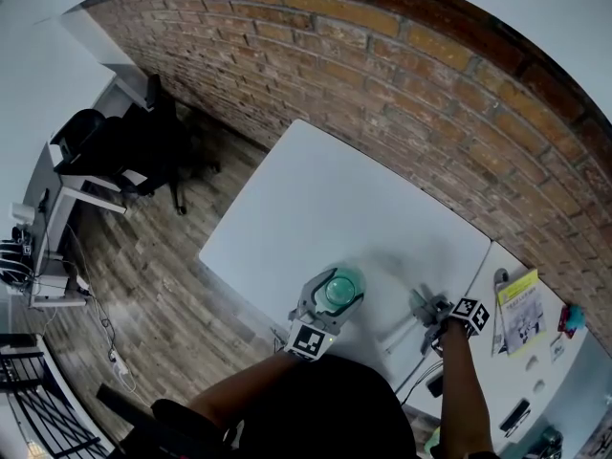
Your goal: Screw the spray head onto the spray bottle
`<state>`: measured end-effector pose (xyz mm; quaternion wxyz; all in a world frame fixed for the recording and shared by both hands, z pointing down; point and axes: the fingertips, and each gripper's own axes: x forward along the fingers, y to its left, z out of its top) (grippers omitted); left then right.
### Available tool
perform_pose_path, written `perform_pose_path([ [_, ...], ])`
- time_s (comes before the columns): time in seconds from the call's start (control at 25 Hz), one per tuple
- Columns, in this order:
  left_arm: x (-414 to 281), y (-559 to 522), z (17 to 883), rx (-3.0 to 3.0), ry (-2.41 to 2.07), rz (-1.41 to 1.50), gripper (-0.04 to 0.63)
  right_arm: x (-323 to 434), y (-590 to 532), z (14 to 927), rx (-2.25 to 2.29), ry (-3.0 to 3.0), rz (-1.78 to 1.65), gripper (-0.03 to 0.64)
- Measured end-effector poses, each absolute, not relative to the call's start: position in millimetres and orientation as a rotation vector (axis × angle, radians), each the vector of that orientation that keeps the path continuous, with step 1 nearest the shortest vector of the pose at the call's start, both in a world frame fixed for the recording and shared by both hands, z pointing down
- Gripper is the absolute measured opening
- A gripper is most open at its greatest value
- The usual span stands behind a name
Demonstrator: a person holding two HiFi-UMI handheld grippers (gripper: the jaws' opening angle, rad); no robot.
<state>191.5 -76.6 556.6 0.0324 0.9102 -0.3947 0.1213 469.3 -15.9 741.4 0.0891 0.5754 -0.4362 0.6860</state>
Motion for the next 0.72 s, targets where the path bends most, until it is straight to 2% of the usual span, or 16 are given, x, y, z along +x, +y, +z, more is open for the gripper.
perform_pose_path([
  [0.72,187.9,-75.2,565.0,2.854,-1.181,0.413,0.325,471.2,-3.6,707.1,1.819,-1.435,2.084,0.086],
])
